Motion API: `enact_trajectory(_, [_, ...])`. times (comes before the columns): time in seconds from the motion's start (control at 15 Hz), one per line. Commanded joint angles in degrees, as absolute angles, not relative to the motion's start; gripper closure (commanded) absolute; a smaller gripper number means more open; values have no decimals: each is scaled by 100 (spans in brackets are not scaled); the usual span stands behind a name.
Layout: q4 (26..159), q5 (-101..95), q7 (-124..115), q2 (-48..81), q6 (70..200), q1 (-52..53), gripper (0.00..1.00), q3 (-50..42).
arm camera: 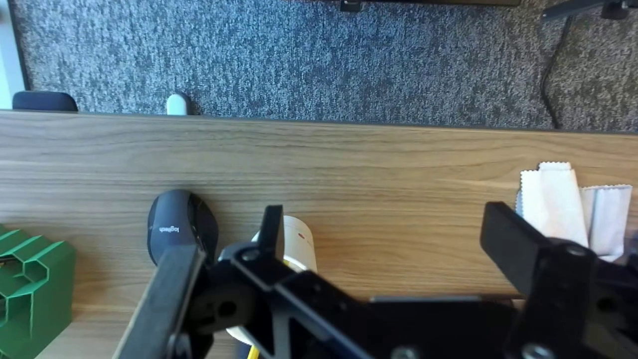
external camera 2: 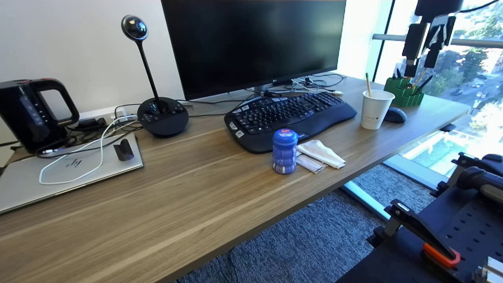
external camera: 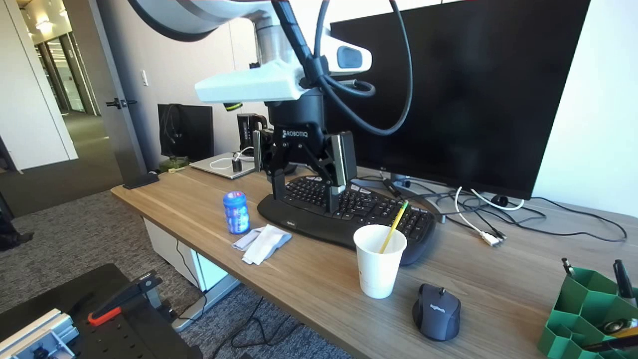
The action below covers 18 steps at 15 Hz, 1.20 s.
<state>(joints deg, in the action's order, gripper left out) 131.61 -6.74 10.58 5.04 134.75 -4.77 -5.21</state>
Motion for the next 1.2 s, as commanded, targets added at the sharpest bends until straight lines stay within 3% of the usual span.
enact_trajectory(0.0, [13108, -673, 1049, 545, 13459, -495, 0, -501])
enact_trajectory(1.13, [13270, -750, 982, 568, 13462, -327, 0, -346])
